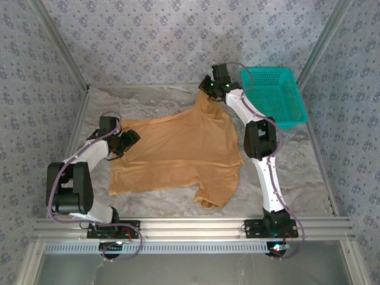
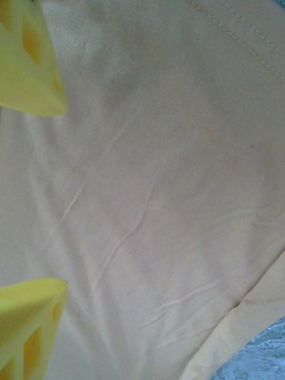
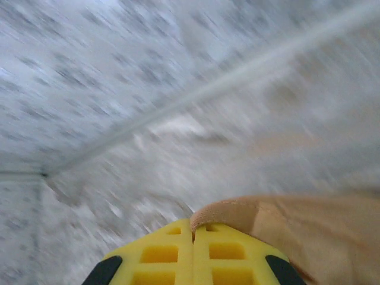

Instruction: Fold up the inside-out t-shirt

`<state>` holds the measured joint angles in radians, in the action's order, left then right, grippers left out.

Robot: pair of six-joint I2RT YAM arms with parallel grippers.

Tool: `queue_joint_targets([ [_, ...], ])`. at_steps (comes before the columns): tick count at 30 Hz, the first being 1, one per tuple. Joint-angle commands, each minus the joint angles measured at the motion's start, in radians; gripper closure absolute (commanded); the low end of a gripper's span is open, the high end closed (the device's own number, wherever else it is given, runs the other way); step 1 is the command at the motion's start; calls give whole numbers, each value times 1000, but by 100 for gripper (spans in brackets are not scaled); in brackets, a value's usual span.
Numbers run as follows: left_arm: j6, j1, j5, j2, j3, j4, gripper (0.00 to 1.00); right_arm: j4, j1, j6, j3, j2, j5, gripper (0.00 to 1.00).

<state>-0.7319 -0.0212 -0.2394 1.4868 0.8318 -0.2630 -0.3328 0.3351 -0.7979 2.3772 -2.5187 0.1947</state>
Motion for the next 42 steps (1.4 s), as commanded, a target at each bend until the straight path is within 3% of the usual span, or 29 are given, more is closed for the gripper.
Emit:
queue_joint_targets([
  [1,-28,2,-11,7,-21,56,28,28,8,-27,277,-181,-13,67],
  [2,-32,1,-11,10,-22,64,29,7,7,-49,361,-233,1,41],
  [4,-32,-2,-13,17,-9,61,28,-16,0,-74,415,-273,41,16],
  [5,-28,-3,-10,18,1,55,28,-33,-5,-78,398,-259,54,14],
  [12,2,-18,-19,30,118,13,28,-137,-10,68,-6,42,14,15],
  [16,0,-17,-53,122,216,35,27,-142,-8,103,-225,162,-3,15],
  [24,0,-12,-117,448,497,4,30,-120,-18,84,-503,217,45,19],
  [35,48,80,50,707,824,-107,30,-143,-68,108,-825,351,-47,19],
  [42,116,105,81,884,1250,-250,30,-191,-61,161,-873,358,-69,20],
])
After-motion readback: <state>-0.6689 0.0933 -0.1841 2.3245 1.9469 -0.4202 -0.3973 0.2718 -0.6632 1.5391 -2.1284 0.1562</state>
